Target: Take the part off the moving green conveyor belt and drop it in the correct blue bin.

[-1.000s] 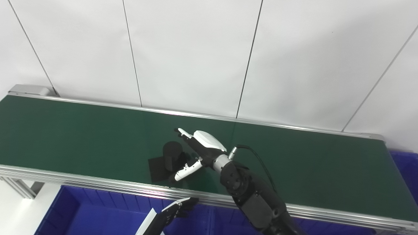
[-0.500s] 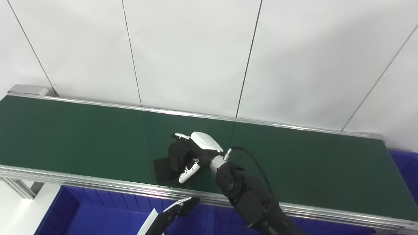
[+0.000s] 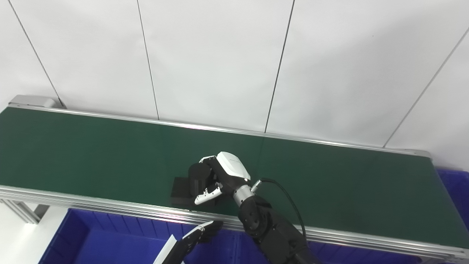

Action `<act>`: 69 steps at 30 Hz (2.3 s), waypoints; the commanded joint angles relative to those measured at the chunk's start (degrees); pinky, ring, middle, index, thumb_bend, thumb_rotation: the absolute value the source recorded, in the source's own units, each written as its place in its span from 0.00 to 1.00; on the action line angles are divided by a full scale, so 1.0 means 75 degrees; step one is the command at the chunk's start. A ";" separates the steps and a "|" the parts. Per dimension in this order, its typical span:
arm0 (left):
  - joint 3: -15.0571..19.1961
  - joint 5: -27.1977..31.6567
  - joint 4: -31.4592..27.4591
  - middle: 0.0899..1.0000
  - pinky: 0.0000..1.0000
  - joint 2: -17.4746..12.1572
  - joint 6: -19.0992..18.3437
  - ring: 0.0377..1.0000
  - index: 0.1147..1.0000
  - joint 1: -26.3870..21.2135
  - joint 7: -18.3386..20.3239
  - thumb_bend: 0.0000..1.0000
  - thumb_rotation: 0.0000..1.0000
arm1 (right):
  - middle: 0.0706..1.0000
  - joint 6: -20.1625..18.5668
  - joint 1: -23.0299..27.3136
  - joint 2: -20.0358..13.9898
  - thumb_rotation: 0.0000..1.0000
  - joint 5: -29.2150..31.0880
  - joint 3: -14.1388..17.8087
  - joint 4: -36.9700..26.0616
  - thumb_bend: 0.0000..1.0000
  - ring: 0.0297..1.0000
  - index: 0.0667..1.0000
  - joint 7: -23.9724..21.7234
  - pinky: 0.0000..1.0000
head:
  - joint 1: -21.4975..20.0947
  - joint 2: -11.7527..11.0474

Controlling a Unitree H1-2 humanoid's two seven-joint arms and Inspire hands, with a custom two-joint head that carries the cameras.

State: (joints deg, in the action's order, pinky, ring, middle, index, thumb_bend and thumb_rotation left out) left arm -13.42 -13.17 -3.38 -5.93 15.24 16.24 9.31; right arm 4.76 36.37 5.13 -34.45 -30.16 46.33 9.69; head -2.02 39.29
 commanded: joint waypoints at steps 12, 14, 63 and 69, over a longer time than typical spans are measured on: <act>0.0098 0.0065 -0.0066 0.85 0.82 -0.0106 0.0161 0.84 0.85 -0.0146 -0.0058 0.82 0.19 | 0.42 0.0179 -0.0364 -0.0088 0.00 0.0397 0.0603 -0.1549 0.52 0.37 0.49 0.0100 0.31 | -0.0115 -0.0034; 0.0112 0.0043 -0.0064 0.85 0.81 -0.0136 0.0179 0.83 0.85 -0.0161 -0.0061 0.82 0.20 | 0.41 0.0031 -0.0595 -0.0122 0.00 0.0556 0.0819 -0.2068 0.52 0.39 0.51 0.0033 0.33 | -0.0155 -0.0023; 0.0720 0.1326 -0.1419 0.85 0.78 -0.0966 -0.0884 0.82 0.83 0.0013 0.0483 0.78 0.08 | 0.41 -0.3509 -0.6410 -0.1272 0.00 0.0476 0.2085 -0.9245 0.52 0.45 0.51 -0.2209 0.40 | -0.1913 0.1449; 0.0747 0.1377 -0.1634 0.84 0.76 -0.0943 -0.1125 0.81 0.83 0.0017 0.0535 0.78 0.09 | 0.41 -0.4149 -0.6298 -0.1606 0.00 -0.0071 0.1912 -0.9260 0.52 0.45 0.51 -0.2666 0.40 | -0.1940 0.1587</act>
State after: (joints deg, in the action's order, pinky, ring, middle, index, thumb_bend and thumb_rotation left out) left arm -8.21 -3.57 -13.84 -12.73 6.85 16.81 13.27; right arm -25.88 -12.15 -6.47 -33.56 -15.41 -21.07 -9.85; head -16.61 51.24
